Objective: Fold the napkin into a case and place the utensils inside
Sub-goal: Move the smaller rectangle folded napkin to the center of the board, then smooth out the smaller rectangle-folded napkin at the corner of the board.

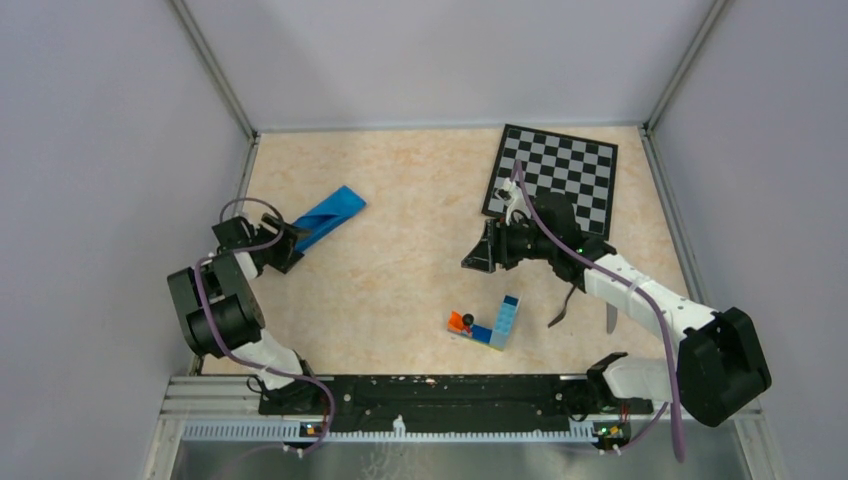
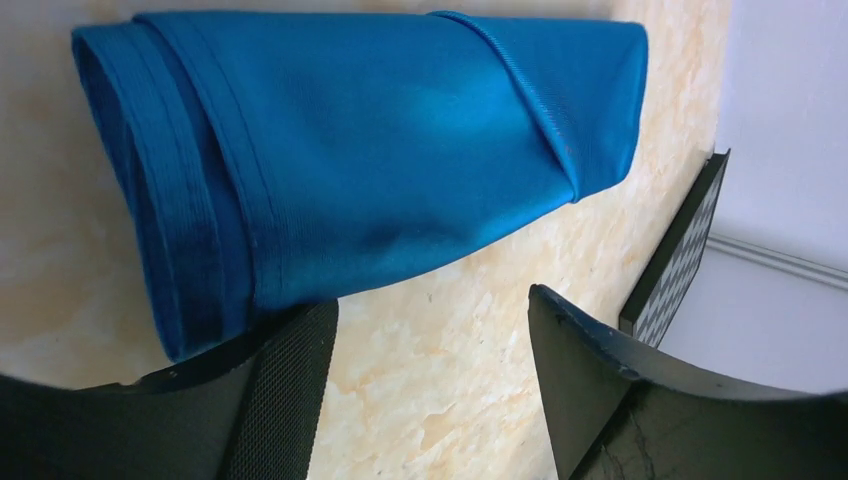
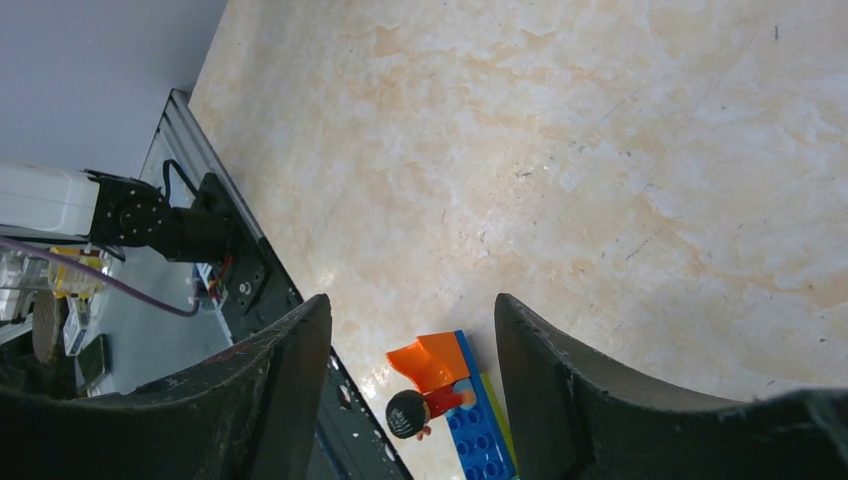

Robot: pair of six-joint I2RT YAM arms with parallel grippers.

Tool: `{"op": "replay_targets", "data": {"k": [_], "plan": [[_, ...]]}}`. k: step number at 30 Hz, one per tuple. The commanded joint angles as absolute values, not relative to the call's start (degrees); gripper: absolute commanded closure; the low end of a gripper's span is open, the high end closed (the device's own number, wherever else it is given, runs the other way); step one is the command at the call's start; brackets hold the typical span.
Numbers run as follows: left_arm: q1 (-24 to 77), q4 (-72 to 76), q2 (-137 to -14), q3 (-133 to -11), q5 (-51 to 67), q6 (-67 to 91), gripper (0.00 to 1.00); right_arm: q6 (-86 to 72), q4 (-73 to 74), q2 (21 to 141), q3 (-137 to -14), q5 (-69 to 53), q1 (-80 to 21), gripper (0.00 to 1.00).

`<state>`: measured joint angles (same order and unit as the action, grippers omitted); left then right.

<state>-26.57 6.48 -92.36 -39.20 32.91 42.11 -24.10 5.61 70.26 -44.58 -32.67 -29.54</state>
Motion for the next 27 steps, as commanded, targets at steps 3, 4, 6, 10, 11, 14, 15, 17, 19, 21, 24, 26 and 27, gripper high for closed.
{"op": "replay_targets", "data": {"k": [3,4,6,10,11,14,15,17,19,21,24,26,27], "plan": [[-27.8,8.5,-97.6,-39.6,29.1,39.3,0.23,-23.7,4.6,68.7,-45.9,-33.0,-29.1,0.39],[-27.9,8.1,-98.1,-40.1,29.0,39.2,0.23,-23.6,4.7,68.7,-45.9,-33.0,-29.1,0.39],[-27.8,8.0,-97.8,-40.6,31.1,39.4,0.23,-23.7,4.7,68.7,-46.0,-33.0,-29.1,0.4],[-26.9,2.3,-89.9,-41.7,33.3,38.0,0.21,-23.6,5.2,68.9,-46.4,-32.6,-29.1,0.39],[-26.9,1.5,-87.1,-41.7,33.8,37.9,0.2,-23.6,5.2,68.9,-46.5,-32.5,-29.1,0.39],[-27.1,0.6,-83.0,-43.6,34.1,37.7,0.16,-23.6,5.0,69.3,-46.5,-32.2,-29.1,0.39],[-27.1,0.6,-83.1,-45.4,34.8,38.0,0.15,-23.6,5.0,69.5,-46.5,-32.2,-29.1,0.39],[-27.2,0.6,-85.1,-48.1,36.0,38.6,0.15,-23.6,5.1,69.7,-46.7,-32.3,-29.1,0.39],[-27.3,1.8,-88.0,-50.1,36.8,39.8,0.15,-23.6,5.3,69.6,-47.0,-32.3,-29.1,0.39],[-27.6,3.1,-91.7,-51.4,36.6,40.8,0.14,-23.6,5.7,69.4,-47.2,-32.1,-29.1,0.39],[-27.9,6.5,-97.0,-51.3,37.1,41.6,0.15,-23.4,6.4,68.9,-47.7,-31.7,-29.0,0.39],[-28.0,7.4,-99.3,-49.8,36.0,41.0,0.15,-23.4,6.6,68.6,-47.7,-31.6,-29.1,0.39],[-28.0,7.3,-100.2,-48.6,34.8,40.4,0.15,-23.4,6.7,68.6,-47.8,-31.4,-29.1,0.39]]}}
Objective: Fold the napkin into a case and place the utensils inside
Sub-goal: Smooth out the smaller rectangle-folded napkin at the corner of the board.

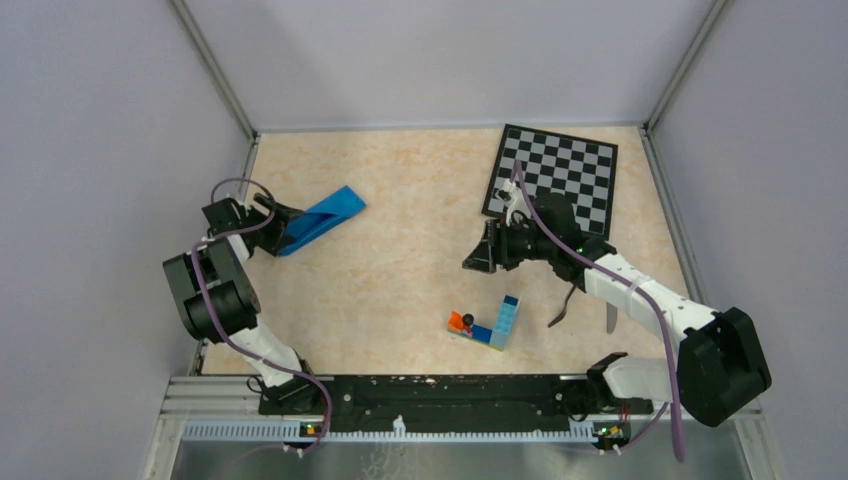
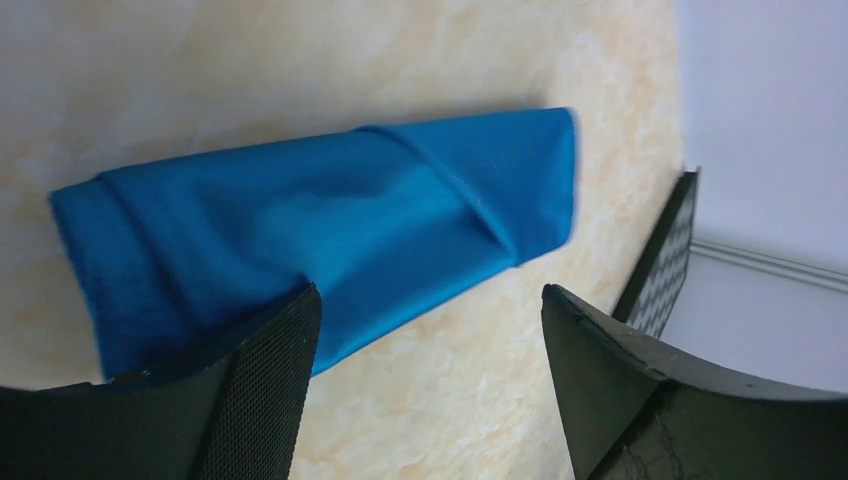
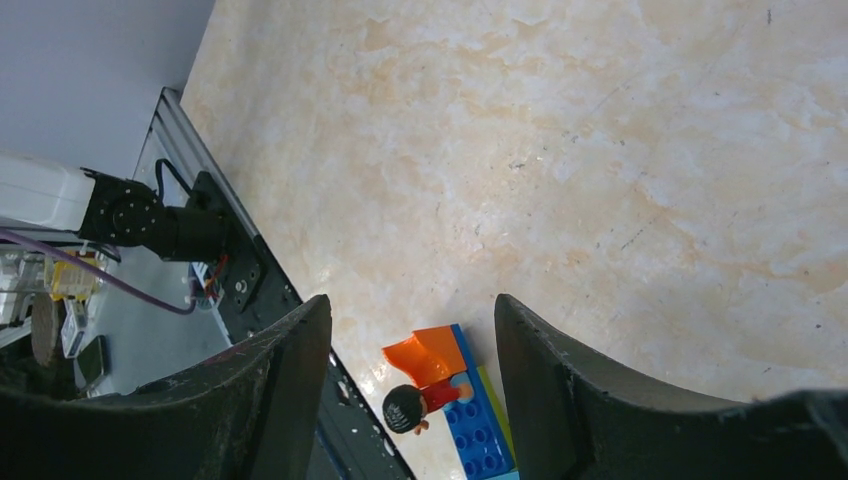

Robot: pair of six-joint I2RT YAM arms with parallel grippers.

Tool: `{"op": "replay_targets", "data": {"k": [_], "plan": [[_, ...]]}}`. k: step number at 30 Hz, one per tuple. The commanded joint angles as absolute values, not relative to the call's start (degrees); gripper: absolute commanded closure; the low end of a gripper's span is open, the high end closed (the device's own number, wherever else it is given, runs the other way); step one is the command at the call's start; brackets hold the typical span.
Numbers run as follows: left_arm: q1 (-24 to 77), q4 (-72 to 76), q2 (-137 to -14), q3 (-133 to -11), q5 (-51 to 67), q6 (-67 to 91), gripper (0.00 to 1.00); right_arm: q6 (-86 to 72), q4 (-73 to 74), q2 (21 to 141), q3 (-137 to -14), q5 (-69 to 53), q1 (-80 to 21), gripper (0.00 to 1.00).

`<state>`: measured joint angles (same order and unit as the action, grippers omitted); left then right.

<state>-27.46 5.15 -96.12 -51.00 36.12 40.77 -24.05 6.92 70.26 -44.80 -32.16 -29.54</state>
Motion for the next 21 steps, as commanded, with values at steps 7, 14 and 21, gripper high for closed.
{"op": "replay_targets", "data": {"k": [7,14,21], "plan": [[-29.1,9.7,-103.4,-44.9,34.9,40.6,0.14,-22.9,8.6,68.9,-49.2,-29.7,-29.1,0.39],[-29.0,4.3,-94.2,-48.2,37.4,39.0,0.1,-21.9,15.8,68.7,-54.0,-24.4,-29.1,0.38],[-26.6,0.3,-82.8,-51.5,45.6,35.2,0.06,-18.1,29.6,70.4,-62.1,-11.0,-29.0,0.36]]}}
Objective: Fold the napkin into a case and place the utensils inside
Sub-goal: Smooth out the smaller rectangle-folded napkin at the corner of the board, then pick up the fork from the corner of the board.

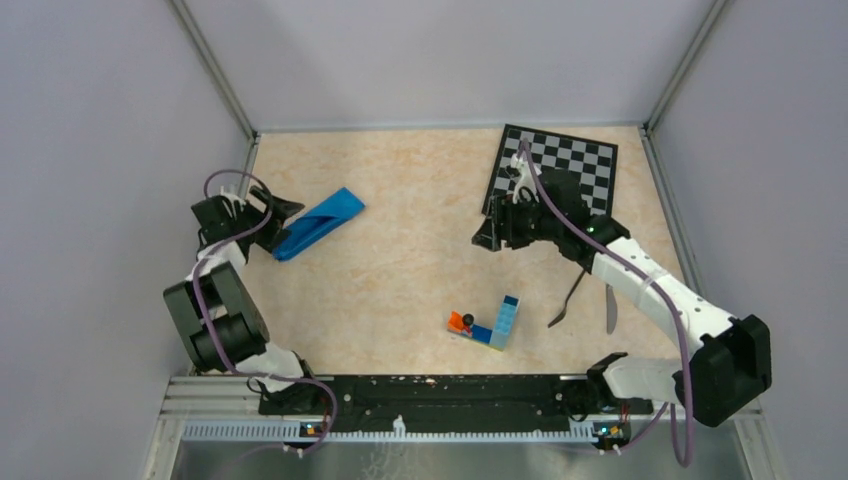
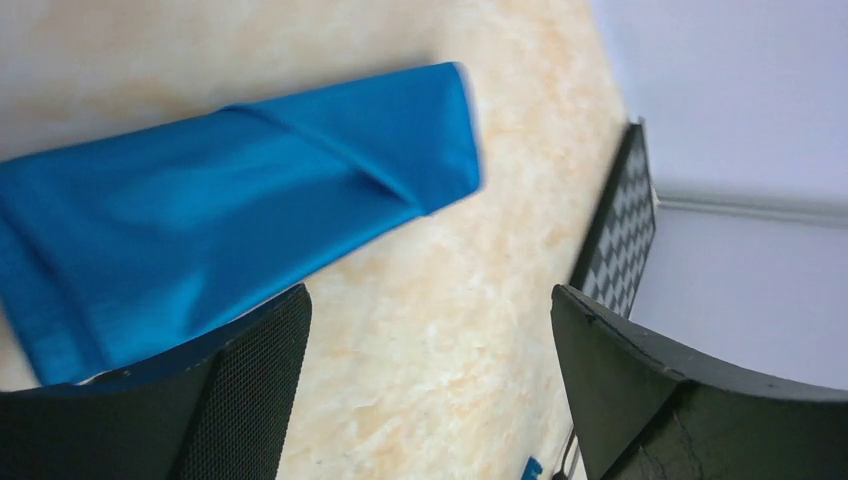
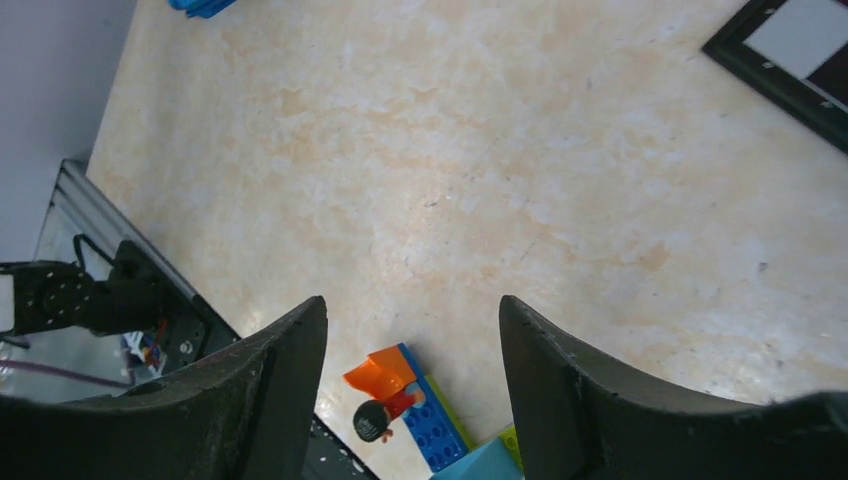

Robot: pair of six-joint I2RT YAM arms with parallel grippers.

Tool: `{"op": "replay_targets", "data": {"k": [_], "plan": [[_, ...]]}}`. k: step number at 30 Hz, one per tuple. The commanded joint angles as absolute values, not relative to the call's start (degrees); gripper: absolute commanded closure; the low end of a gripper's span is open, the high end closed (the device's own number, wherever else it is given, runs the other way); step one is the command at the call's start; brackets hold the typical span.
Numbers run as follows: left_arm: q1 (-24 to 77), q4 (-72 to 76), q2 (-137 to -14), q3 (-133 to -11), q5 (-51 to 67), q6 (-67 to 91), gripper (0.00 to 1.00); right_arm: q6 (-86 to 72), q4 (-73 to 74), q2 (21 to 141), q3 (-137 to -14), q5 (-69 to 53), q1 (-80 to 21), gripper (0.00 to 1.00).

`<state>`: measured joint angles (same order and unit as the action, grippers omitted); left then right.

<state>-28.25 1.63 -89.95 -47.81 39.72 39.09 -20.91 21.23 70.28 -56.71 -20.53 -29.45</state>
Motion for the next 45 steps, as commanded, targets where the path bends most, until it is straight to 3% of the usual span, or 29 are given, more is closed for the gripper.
{"op": "replay_targets", "data": {"k": [1,4,11,17,29,33,38,41,45], "plan": [[-25.7,0.3,-81.6,-51.9,47.4,34.3,0.06,-18.2,31.5,70.3,-62.5,-9.0,-29.0,0.35],[-21.3,-1.8,-78.5,-53.4,49.6,30.2,0.06,-21.3,35.6,70.5,-62.6,-4.0,-25.7,0.33],[-13.2,-1.8,-73.8,-53.6,53.1,26.1,0.06,-35.2,46.2,73.2,-57.4,3.8,-3.7,0.3],[-11.8,1.0,-73.0,-52.1,55.5,27.7,0.05,-39.4,49.6,77.2,-55.0,6.8,-3.3,0.33],[-11.5,3.4,-72.1,-51.0,57.1,28.6,0.05,-42.9,41.5,87.9,-46.6,8.6,-3.7,0.48],[-11.6,3.7,-71.8,-50.7,56.9,28.3,0.05,-45.0,40.6,89.8,-45.2,9.6,-4.3,0.63],[-11.5,4.5,-71.2,-50.4,57.0,27.6,0.05,-47.9,39.2,90.7,-44.0,8.1,-4.4,1.0],[-11.2,5.6,-71.0,-50.0,57.6,27.5,0.04,-47.6,38.8,88.2,-44.8,9.0,-4.4,1.0],[-8.5,5.7,-71.4,-50.5,58.2,26.4,0.05,-38.4,33.8,75.7,-46.5,9.3,-4.5,1.0]]}}
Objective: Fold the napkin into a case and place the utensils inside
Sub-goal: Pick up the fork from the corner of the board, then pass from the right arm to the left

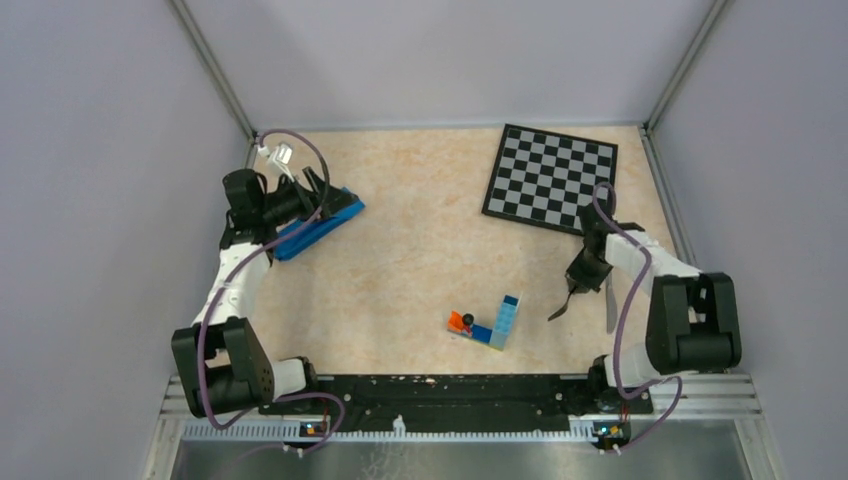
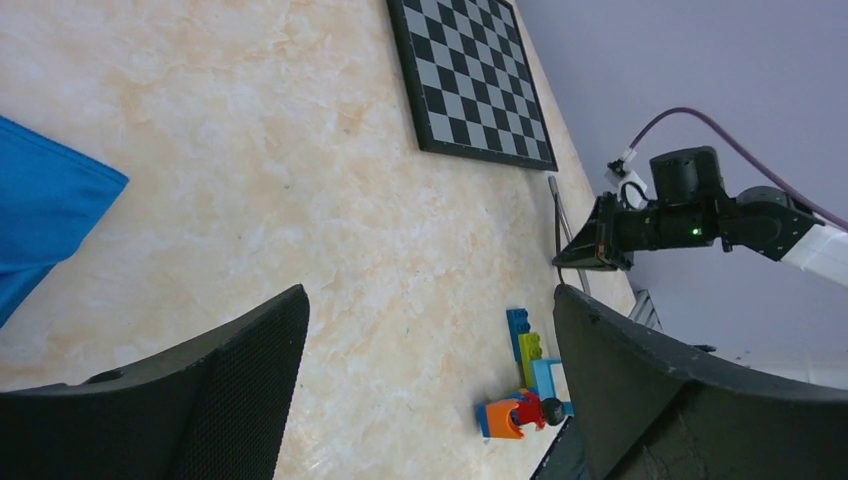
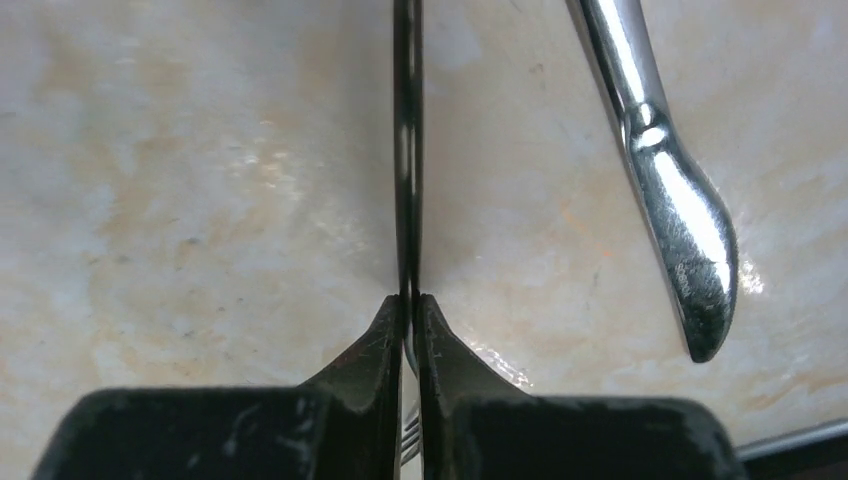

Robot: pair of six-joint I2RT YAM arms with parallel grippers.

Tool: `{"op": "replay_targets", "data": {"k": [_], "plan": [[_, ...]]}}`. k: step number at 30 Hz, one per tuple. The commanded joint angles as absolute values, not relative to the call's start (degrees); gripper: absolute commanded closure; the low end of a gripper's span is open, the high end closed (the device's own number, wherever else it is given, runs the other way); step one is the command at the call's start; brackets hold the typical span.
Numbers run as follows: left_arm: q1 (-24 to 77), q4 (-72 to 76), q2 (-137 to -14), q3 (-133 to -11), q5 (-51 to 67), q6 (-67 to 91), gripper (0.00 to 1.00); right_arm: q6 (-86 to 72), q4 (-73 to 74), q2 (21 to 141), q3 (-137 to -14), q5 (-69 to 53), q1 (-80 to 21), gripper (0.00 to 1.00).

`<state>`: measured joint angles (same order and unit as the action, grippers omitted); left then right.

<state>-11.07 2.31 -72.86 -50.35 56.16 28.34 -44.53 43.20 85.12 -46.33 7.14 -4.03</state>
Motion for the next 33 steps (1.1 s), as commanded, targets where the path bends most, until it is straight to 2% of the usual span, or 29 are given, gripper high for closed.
{"op": "replay_targets", "data": {"k": [1,3,6,9,13,16,22,29,33], "plan": [[-7.3,5.6,-71.4,-50.7,58.3,26.2,0.05,-34.5,30.9,71.8,-46.9,7.9,-4.5,1.0],[-4.1,6.3,-71.6,-51.0,59.0,27.6,0.05,-27.7,24.7,64.5,-47.7,3.2,-4.7,1.0],[3.1,9.8,-70.0,-50.4,59.1,31.9,0.05,-20.5,12.6,56.2,-47.1,-13.6,-6.1,1.0],[13.6,12.3,-67.5,-50.3,53.0,34.7,0.06,-27.5,-4.8,53.8,-42.8,-32.0,-9.1,1.0],[29.0,11.4,-64.0,-50.8,36.6,34.2,0.09,-40.2,-29.4,50.6,-38.2,-38.6,-13.4,1.0],[33.5,13.9,-61.9,-47.2,29.8,45.0,0.12,-47.1,-41.0,50.1,-37.1,-37.9,-17.2,1.0],[43.2,27.1,-55.0,-35.1,11.5,61.4,0.09,-55.2,-55.4,50.3,-32.4,-23.5,-22.1,1.0],[45.9,48.5,-59.4,-30.5,8.4,65.6,0.09,-62.2,-66.3,55.5,-29.9,-9.8,-28.3,1.0],[49.6,53.2,-61.3,-30.2,0.9,62.5,0.07,-61.6,-67.1,57.6,-30.3,-3.6,-32.2,1.0]]}}
